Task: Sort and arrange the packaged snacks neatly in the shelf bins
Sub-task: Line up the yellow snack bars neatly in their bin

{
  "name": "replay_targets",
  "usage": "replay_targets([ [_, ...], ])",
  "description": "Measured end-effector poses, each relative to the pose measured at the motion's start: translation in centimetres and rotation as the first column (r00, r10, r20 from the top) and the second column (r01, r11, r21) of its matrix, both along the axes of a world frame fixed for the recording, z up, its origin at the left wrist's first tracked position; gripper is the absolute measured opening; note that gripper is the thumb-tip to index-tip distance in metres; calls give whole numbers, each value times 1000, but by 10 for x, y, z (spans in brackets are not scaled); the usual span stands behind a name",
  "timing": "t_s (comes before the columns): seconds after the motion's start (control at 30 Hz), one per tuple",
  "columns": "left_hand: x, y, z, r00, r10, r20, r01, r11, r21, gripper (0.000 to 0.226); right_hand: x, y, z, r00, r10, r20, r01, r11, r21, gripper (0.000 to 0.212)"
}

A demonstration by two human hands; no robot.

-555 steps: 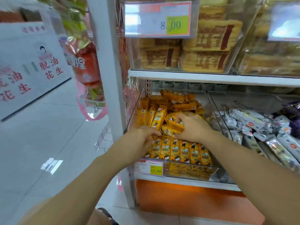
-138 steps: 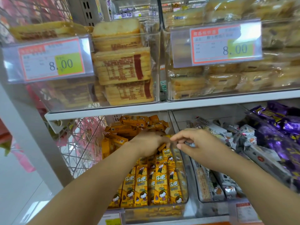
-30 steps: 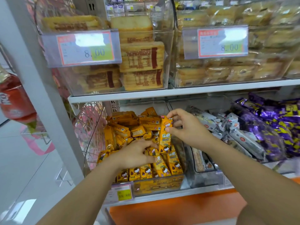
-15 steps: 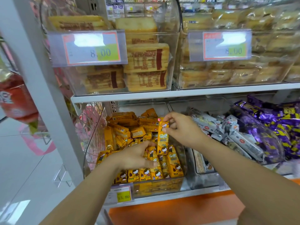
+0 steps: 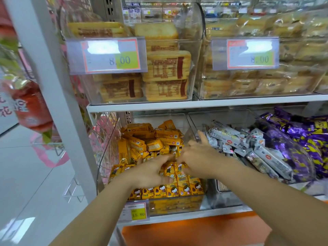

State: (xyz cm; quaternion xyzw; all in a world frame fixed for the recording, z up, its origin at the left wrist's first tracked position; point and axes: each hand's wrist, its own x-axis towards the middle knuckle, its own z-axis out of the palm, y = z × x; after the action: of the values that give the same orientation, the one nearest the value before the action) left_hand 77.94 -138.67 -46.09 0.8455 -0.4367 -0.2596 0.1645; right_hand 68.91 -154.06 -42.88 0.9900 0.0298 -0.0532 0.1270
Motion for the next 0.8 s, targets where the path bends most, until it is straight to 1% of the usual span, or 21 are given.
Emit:
replay_targets([
  [0.03, -4, -1, -1, 999, 1, 48, -2, 1000, 15, 66, -2, -2, 0, 1000, 11, 8, -11, 999, 33, 34],
  [0.1, -11, -2, -4, 990, -4, 144, -2, 999, 41, 60, -7, -9, 2, 998, 10, 68, -23, 982, 189, 37],
  [0.17, -16, -1, -10, 967, -41, 250, 23, 997, 75, 65, -11, -17, 3, 978, -38, 206, -43, 926, 376, 35],
  [0.23, -17, 0, -13, 947, -83, 310, 51, 993, 110, 70, -14, -27, 3, 939, -104, 329, -61, 888, 456, 30],
  [0.27, -16, 0, -12, 947, -94, 307, 59, 991, 121, 71, -15, -31, 2, 923, -131, 362, -61, 879, 473, 28],
  [0.33, -11, 0, -9, 961, -94, 259, 63, 990, 124, 71, -14, -38, -1, 911, -166, 378, -57, 856, 513, 25],
  [0.37, -7, -1, -7, 970, -75, 231, 54, 994, 98, 68, -13, -40, -2, 909, -179, 377, -57, 842, 536, 24],
  [0.4, -1, -2, -5, 975, -34, 220, 27, 999, 36, 63, -12, -42, -2, 906, -192, 376, -57, 828, 558, 24],
  [0.43, 6, -4, -3, 970, 33, 240, -20, 998, -55, 56, -11, -44, -2, 904, -204, 375, -56, 814, 578, 24],
  [0.47, 14, -8, -1, 947, 113, 302, -73, 987, -142, 48, -9, -46, -1, 902, -216, 373, -54, 802, 595, 24],
  [0.5, 24, -12, -1, 897, 188, 401, -117, 974, -194, 43, -8, -48, -1, 902, -223, 370, -53, 793, 607, 25],
  [0.53, 34, -18, 0, 832, 236, 502, -153, 968, -201, 41, -6, -51, 1, 904, -227, 363, -51, 785, 617, 24],
  [0.57, 42, -23, 0, 780, 248, 575, -182, 968, -171, 42, -5, -53, 2, 908, -229, 352, -49, 774, 632, 24],
  [0.6, 49, -28, -1, 753, 229, 617, -199, 973, -119, 44, -4, -55, 2, 911, -233, 340, -46, 762, 646, 23],
  [0.7, 62, -41, -7, 731, 118, 672, -192, 981, 37, 52, -1, -58, 3, 915, -241, 323, -42, 740, 671, 22],
  [0.73, 64, -44, -9, 707, 88, 702, -189, 980, 68, 53, -1, -58, 2, 917, -240, 319, -41, 739, 672, 23],
  [0.8, 66, -47, -9, 662, 82, 745, -179, 982, 52, 49, -1, -59, 2, 920, -231, 318, -43, 744, 666, 24],
])
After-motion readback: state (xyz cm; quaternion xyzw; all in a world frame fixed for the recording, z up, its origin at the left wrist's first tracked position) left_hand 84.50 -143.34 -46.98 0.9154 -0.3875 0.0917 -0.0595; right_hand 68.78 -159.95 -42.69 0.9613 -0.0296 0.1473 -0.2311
